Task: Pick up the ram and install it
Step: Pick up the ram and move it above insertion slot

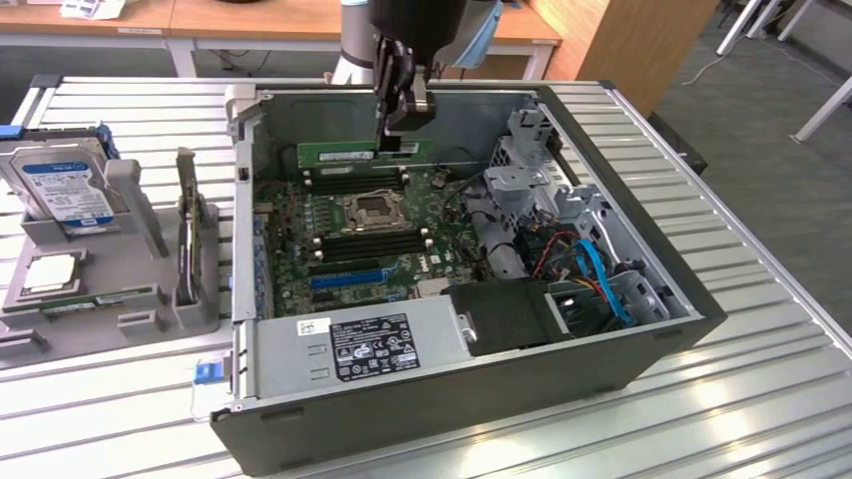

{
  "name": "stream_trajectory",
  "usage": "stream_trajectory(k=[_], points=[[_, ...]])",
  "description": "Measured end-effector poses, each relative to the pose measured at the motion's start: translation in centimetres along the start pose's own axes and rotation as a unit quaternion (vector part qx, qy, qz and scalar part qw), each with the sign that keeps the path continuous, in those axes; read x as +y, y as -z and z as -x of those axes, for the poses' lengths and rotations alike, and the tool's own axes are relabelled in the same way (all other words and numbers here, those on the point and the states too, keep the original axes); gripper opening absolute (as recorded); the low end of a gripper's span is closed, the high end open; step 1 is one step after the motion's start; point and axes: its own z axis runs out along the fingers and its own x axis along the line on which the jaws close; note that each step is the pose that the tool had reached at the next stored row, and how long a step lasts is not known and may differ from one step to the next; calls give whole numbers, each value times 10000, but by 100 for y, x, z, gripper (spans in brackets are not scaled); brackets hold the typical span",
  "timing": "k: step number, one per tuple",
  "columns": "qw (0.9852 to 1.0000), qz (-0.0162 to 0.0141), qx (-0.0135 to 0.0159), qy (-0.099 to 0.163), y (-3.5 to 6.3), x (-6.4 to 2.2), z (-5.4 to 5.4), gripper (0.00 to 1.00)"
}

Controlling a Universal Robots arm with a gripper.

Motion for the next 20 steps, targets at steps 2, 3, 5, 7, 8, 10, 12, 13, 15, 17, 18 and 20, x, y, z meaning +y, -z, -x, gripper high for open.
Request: stream_trajectory(k=[2, 3, 5, 7, 8, 10, 12, 13, 15, 17, 18, 20], points=[[10000, 0, -1, 0, -36, -3, -2, 12], [10000, 0, -1, 0, -54, -4, -2, 12], [10000, 0, -2, 0, -91, -7, -4, 12], [10000, 0, -2, 0, -127, -9, -6, 12], [10000, 0, -2, 0, -145, -10, -6, 12], [10000, 0, -3, 0, -180, -13, -7, 12], [10000, 0, -3, 0, -218, -16, -9, 12], [10000, 0, -3, 0, -236, -17, -10, 12], [10000, 0, -3, 1, -266, -19, -11, 12], [10000, 1, -2, 0, -268, -19, -11, 12], [10000, 1, -2, 0, -268, -19, -11, 12], [10000, 0, -2, 0, -269, -19, -11, 12]])
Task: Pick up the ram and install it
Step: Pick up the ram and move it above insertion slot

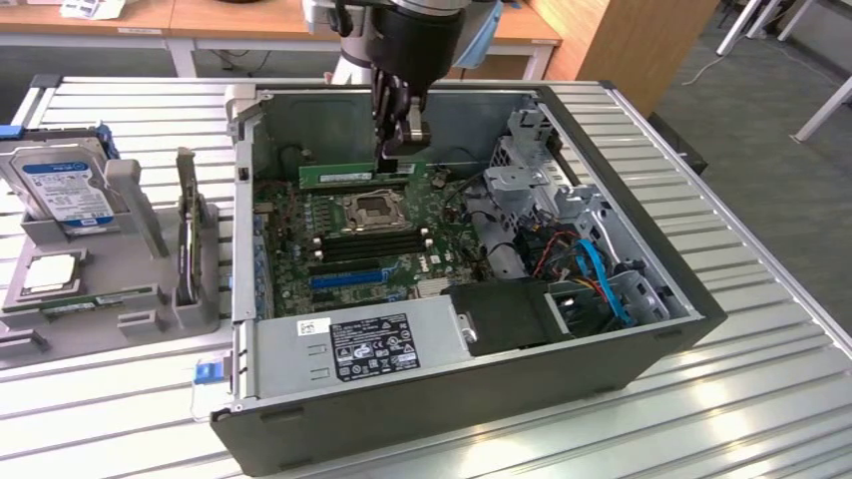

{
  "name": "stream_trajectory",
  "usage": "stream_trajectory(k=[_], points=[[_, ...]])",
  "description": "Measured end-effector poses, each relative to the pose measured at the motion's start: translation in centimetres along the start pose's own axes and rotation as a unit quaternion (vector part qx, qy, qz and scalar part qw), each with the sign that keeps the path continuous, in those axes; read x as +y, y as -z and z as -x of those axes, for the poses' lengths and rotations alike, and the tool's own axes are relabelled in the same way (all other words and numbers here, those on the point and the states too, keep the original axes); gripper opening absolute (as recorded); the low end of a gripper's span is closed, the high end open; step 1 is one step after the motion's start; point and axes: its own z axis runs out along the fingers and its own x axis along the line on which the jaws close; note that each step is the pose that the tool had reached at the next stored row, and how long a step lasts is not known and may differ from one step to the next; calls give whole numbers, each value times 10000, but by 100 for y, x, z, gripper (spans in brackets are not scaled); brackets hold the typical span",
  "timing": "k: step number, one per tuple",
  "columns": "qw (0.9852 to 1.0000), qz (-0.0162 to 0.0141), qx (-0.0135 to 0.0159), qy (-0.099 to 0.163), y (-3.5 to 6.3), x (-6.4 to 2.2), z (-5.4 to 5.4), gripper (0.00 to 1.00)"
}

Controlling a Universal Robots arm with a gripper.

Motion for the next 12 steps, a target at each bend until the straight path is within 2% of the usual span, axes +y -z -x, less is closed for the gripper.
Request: stream_trajectory(k=[12], points=[[10000, 22, 0, -1, 8, -220, -7, 12]])
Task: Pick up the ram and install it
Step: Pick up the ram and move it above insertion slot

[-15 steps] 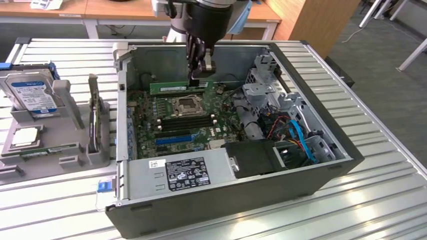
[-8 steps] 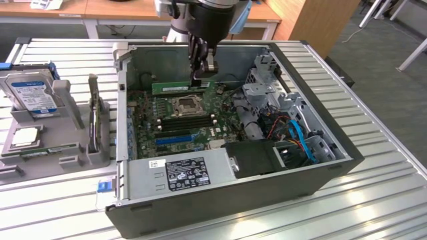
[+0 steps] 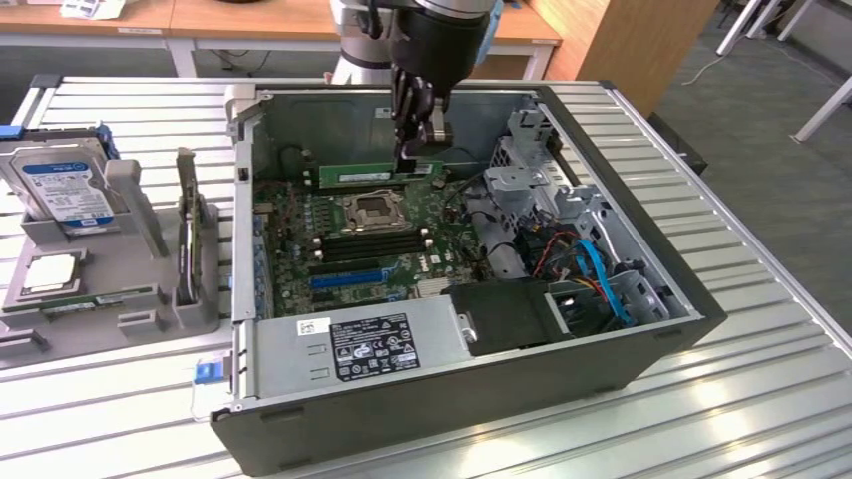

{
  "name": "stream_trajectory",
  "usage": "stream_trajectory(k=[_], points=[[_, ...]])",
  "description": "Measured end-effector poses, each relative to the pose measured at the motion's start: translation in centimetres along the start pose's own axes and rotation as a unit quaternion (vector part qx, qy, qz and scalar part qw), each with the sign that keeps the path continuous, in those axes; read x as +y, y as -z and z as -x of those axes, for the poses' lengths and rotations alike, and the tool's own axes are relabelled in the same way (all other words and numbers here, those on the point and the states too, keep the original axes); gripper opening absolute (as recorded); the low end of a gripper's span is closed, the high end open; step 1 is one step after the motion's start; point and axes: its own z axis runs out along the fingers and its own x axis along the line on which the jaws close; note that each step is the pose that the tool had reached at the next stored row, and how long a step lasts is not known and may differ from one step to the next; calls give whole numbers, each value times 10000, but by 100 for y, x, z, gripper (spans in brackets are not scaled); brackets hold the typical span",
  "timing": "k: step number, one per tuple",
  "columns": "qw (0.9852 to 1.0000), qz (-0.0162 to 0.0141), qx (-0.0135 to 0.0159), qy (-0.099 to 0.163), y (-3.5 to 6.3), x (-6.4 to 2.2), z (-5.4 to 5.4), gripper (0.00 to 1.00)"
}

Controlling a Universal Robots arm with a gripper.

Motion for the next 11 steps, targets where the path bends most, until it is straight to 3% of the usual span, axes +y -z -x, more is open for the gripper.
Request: stream_trajectory(k=[6, 11], points=[[10000, 0, -1, 0, -2, -7, 6, 12], [10000, -1, -18, 1, -20, -9, 85, 12]])
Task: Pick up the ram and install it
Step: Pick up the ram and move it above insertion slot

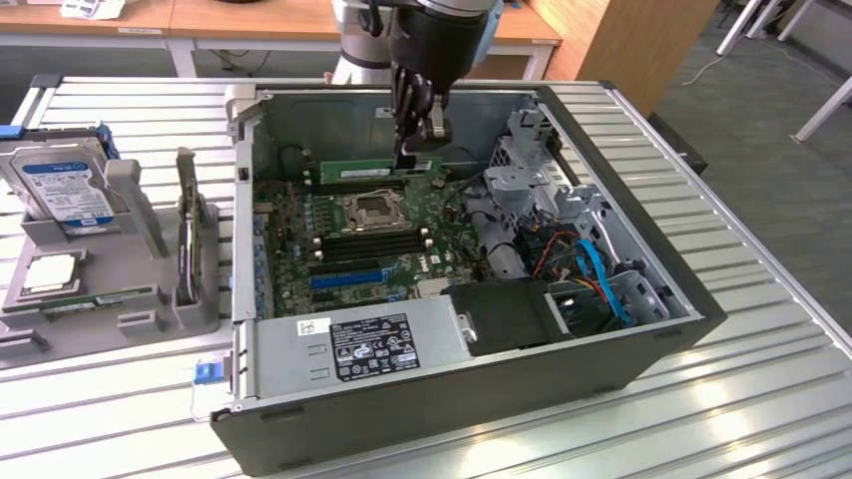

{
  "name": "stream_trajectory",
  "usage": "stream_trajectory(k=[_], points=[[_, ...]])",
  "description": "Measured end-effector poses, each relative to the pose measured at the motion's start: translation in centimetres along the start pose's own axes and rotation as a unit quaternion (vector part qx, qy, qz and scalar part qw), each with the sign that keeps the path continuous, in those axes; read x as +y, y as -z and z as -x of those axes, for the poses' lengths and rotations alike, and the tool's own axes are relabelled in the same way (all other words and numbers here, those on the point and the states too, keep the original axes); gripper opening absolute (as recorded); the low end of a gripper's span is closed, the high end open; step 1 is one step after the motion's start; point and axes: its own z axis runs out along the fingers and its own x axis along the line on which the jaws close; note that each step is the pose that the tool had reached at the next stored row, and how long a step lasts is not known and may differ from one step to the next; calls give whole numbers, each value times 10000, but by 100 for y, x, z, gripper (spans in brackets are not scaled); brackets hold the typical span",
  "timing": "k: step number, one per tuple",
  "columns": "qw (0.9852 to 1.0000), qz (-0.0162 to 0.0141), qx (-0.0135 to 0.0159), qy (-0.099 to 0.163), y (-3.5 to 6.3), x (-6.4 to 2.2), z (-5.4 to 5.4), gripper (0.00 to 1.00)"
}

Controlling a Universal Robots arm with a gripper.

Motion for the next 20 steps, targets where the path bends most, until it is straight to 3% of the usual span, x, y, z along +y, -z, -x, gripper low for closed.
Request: stream_trajectory(k=[6, 12, 20], points=[[10000, -3, -29, 3, -26, -4, 95, 12], [10000, -3, -32, 3, -31, -4, 105, 12], [10000, -3, -32, 3, -168, -15, 98, 12]])
